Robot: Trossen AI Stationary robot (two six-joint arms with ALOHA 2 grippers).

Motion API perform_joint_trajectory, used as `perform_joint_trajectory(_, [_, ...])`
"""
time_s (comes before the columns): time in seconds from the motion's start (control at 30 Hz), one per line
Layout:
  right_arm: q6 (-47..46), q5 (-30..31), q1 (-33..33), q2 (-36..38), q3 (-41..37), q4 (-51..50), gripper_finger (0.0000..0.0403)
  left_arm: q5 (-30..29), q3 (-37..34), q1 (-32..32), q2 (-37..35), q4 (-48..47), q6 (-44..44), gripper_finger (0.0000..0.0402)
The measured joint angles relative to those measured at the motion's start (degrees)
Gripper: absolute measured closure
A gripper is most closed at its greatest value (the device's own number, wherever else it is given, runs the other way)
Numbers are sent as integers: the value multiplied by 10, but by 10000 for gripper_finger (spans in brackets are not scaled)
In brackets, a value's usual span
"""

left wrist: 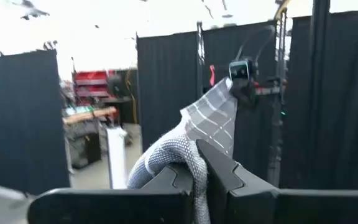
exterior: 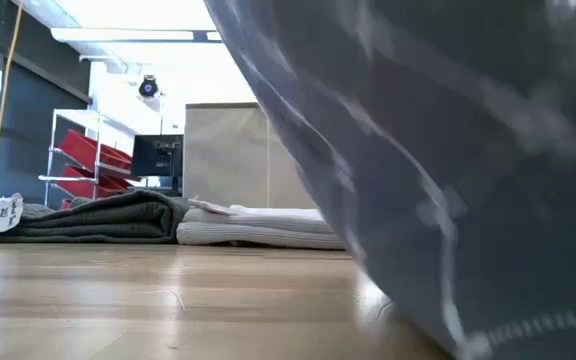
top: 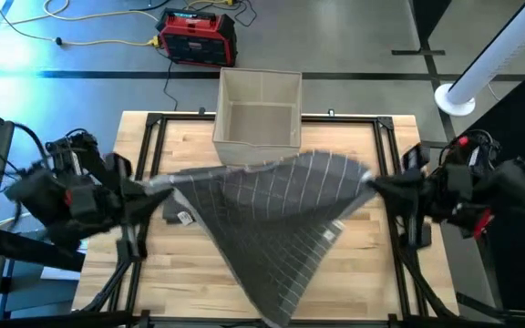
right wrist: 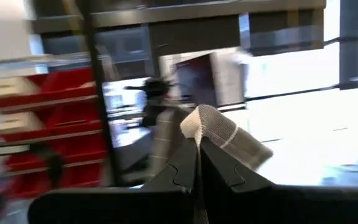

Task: Fold towel
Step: Fold the gray squared towel

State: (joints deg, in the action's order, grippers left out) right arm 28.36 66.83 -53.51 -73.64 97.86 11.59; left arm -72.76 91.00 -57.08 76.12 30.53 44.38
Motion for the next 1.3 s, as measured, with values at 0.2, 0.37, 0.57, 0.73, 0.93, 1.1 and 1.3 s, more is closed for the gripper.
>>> perform_joint_trajectory(0.2, [22,-12,-25,0,0,16,403,13,52,-3,2,-18,35,402])
perform_joint_trajectory(0.37, [-39,-61,-75,-5,0,-15,403,31,81,-8,5,-77,-12,401])
perform_joint_trajectory(0.57, [-105,-252,-132,-25,0,-6,403,53,115,-14,9,-147,-70,401])
perform_joint_trajectory(0.73, [-61,-287,-152,-47,0,87,403,94,116,-36,43,-181,-150,401])
perform_joint_trajectory(0.93, [-8,-273,-162,-49,4,110,403,190,115,-64,91,-71,-118,401])
perform_joint_trajectory(1.1, [43,-257,-170,-49,8,127,403,194,116,-74,102,20,-82,401])
perform_joint_trajectory(1.3, [106,-197,-180,-48,16,146,403,187,154,-74,113,19,-48,401])
